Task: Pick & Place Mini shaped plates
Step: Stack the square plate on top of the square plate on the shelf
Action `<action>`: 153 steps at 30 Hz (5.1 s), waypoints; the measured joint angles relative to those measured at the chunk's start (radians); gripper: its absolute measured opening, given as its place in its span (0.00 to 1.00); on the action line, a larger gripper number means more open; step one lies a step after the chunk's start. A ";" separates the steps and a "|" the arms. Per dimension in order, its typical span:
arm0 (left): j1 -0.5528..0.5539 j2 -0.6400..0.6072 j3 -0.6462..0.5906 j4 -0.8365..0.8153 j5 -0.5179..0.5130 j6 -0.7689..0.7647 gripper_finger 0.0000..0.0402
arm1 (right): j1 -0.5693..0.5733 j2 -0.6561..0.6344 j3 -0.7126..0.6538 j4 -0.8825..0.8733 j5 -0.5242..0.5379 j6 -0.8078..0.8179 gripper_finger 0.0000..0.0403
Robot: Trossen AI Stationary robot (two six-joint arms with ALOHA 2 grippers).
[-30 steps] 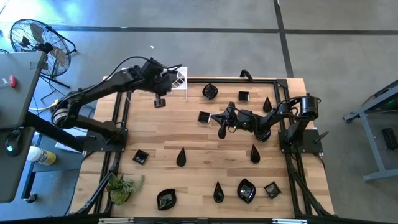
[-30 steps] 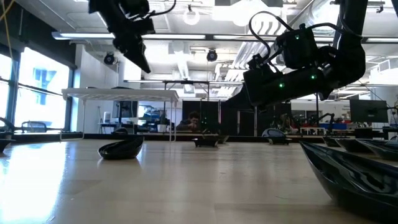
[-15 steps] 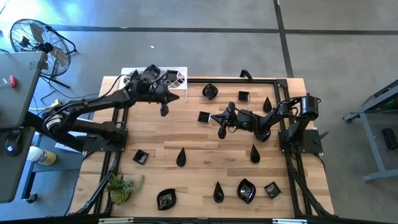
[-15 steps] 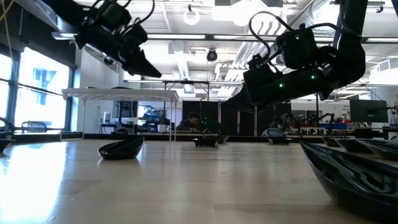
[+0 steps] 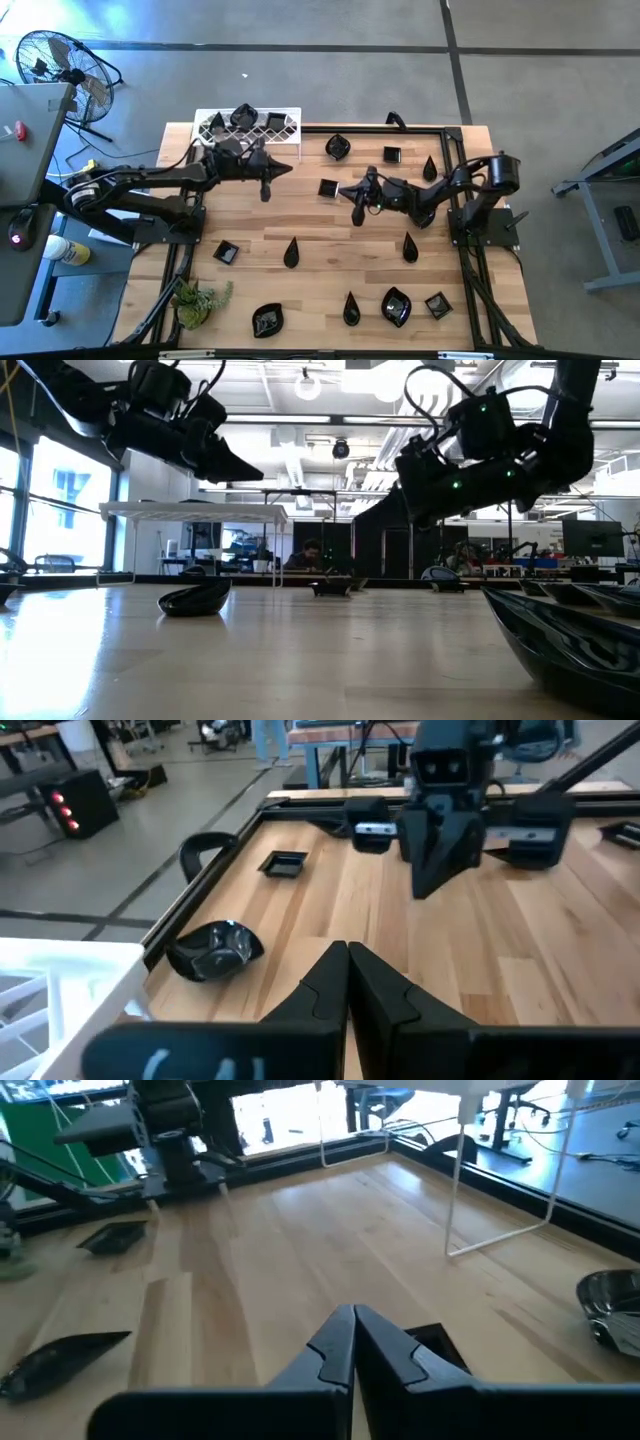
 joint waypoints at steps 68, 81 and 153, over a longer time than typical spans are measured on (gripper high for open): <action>0.001 0.001 -0.002 -0.136 0.130 0.025 0.01 | 0.180 -0.239 0.280 -1.999 0.162 0.948 0.20; 0.001 0.001 -0.002 -0.158 0.129 0.025 0.01 | 0.110 -0.240 0.385 -1.875 0.251 0.727 0.28; -0.242 0.756 0.676 -0.600 -0.247 0.183 0.18 | -0.146 -0.239 -0.235 -0.021 -0.046 -0.147 0.00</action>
